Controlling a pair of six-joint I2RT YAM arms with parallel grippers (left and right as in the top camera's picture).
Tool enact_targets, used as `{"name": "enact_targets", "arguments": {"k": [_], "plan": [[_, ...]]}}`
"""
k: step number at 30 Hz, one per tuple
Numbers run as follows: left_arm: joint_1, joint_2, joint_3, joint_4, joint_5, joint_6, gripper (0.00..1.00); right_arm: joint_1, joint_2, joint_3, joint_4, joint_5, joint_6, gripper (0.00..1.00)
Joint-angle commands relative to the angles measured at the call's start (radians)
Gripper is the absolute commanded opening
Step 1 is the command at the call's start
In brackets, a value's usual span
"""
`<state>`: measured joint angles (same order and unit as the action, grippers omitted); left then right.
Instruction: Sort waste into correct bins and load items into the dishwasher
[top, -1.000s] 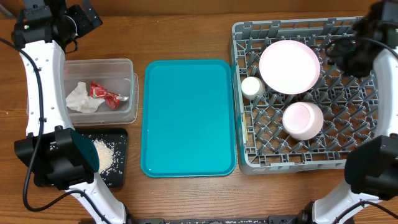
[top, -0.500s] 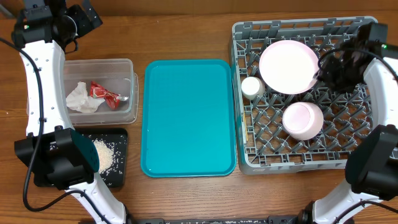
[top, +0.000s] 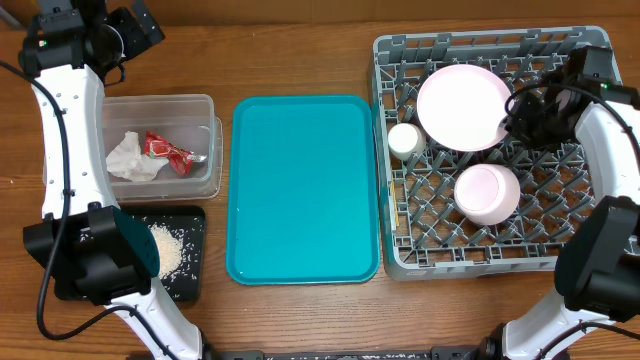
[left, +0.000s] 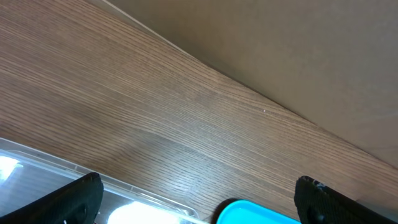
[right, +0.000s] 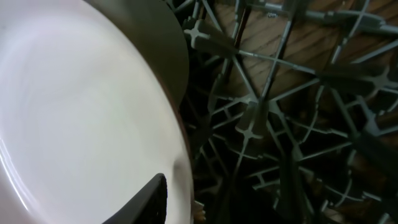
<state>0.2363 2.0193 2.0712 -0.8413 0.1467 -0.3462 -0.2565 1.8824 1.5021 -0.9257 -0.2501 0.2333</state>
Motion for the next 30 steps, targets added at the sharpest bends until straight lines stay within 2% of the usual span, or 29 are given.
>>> {"name": "enact_targets", "arguments": {"k": [1,7,9,12,17,18,21,25,30], "plan": [[-0.001,0.013,0.026,0.0,0.01,-0.017,1.0,0.009,-0.006,-0.039,0.04,-0.012,0.086,0.27],[-0.001,0.013,0.026,0.0,0.01,-0.017,1.0,0.008,-0.008,-0.014,0.063,-0.021,0.074,0.08],[-0.001,0.013,0.026,0.0,0.01,-0.017,1.0,0.002,-0.013,0.021,0.051,-0.018,0.047,0.04],[-0.001,0.013,0.026,0.0,0.01,-0.017,1.0,-0.008,-0.033,0.111,0.013,0.048,-0.005,0.04],[-0.001,0.013,0.026,0.0,0.01,-0.017,1.0,0.0,-0.078,0.332,-0.108,0.274,-0.178,0.04],[-0.001,0.013,0.026,0.0,0.01,-0.017,1.0,0.016,-0.09,0.422,-0.163,0.37,-0.245,0.04],[0.0,0.013,0.026,0.0,0.01,-0.017,1.0,0.053,-0.108,0.536,-0.235,0.592,-0.319,0.04],[0.0,0.014,0.026,0.0,0.01,-0.017,1.0,0.123,-0.12,0.583,-0.269,0.921,-0.412,0.04],[-0.001,0.013,0.026,0.0,0.01,-0.017,1.0,0.226,-0.114,0.579,-0.29,1.145,-0.549,0.04]]}}
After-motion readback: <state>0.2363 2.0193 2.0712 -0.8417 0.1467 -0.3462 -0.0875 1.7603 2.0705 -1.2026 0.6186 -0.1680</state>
